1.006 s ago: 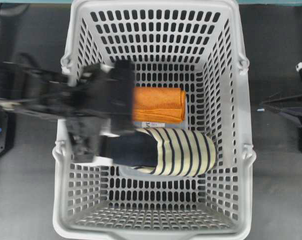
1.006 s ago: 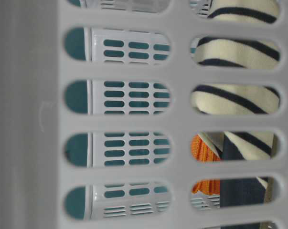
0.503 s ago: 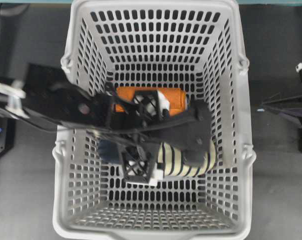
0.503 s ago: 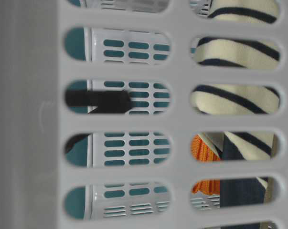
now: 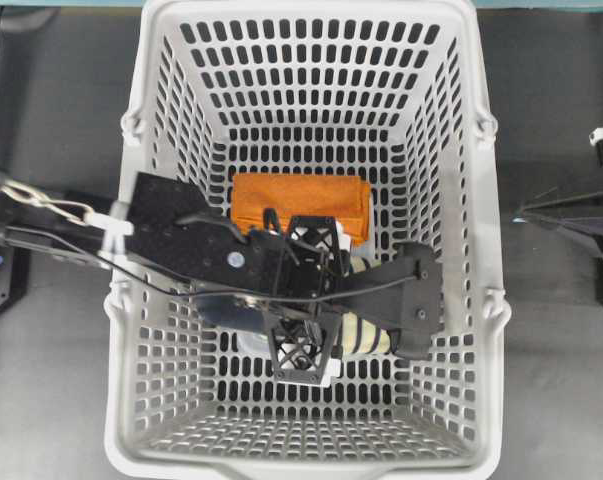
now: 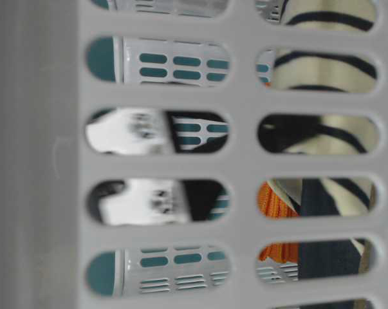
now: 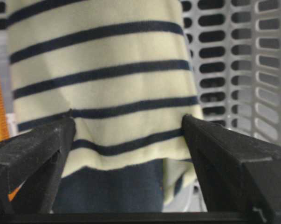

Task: Pick up the slipper from the shopping basket with the left arm.
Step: 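Lower the open left gripper around the slipper's striped heel and close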

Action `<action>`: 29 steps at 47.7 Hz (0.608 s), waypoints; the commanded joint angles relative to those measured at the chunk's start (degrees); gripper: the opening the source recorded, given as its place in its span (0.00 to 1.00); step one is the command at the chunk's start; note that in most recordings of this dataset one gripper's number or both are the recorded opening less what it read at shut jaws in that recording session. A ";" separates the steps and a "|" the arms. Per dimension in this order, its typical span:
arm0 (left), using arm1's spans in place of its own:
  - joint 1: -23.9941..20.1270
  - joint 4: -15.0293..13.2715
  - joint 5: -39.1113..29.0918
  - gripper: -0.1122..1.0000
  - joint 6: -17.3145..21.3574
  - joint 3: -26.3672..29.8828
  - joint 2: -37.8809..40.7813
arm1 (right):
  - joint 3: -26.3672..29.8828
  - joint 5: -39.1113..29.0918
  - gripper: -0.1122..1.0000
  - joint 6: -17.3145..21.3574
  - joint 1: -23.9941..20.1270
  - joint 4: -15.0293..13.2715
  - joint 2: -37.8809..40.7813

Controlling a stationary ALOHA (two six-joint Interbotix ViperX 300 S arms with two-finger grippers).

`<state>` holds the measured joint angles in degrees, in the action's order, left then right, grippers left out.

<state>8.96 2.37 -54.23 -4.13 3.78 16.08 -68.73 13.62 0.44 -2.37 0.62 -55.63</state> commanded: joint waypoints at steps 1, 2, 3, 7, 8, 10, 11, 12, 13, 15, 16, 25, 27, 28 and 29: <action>-0.26 0.18 1.14 0.91 0.18 -0.62 -0.09 | 0.35 0.26 0.09 0.09 -0.09 0.18 0.26; -0.26 0.18 1.58 0.91 0.26 -1.05 -0.18 | 0.35 0.26 0.09 0.09 -0.09 0.18 0.26; -0.26 0.18 1.76 0.91 0.18 -1.49 -0.26 | 0.26 0.26 0.09 0.09 -0.09 0.18 0.26; -0.35 0.18 2.90 0.89 0.00 -2.55 -0.44 | 0.26 0.26 0.09 0.09 -0.09 0.18 0.26; -0.35 0.18 3.08 0.89 0.09 -2.81 -0.53 | 0.26 0.18 0.09 0.09 -0.09 0.18 0.26; -0.35 0.18 3.43 0.85 0.26 -3.16 -0.62 | 0.26 0.18 0.09 0.09 -0.09 0.18 0.26; -0.35 0.18 3.60 0.83 0.26 -3.34 -0.70 | 0.26 0.18 0.09 0.09 -0.09 0.18 0.26; -0.35 0.18 3.60 0.80 0.35 -3.43 -0.88 | 0.26 0.26 0.09 0.09 -0.09 0.18 0.26; -0.35 0.18 3.60 0.77 0.44 -3.52 -0.88 | 0.26 0.26 0.09 0.09 -0.09 0.18 0.26; -0.35 0.18 3.52 0.69 0.53 -3.52 -1.05 | 0.09 0.18 0.09 0.09 -0.09 0.18 0.26; -0.35 0.18 3.43 0.65 0.70 -3.52 -1.05 | 0.09 0.26 0.09 0.09 -0.09 0.18 0.26; -0.44 0.18 3.16 0.21 1.23 -1.14 -3.08 | 0.09 0.18 0.09 0.09 -0.09 0.18 0.26; -0.44 0.26 3.08 0.16 1.41 -0.35 -3.69 | 0.00 0.26 0.09 0.09 -0.09 0.18 0.26; -0.44 0.26 2.81 0.16 1.41 0.44 -4.13 | 0.09 0.18 0.09 0.09 -0.09 0.18 0.26; -0.44 0.26 2.55 0.16 1.41 0.97 -4.39 | 0.00 0.26 0.09 0.09 -0.09 0.18 0.26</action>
<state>8.44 2.46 -51.24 -3.08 1.76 14.59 -69.17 13.54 0.53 -2.29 0.62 -55.63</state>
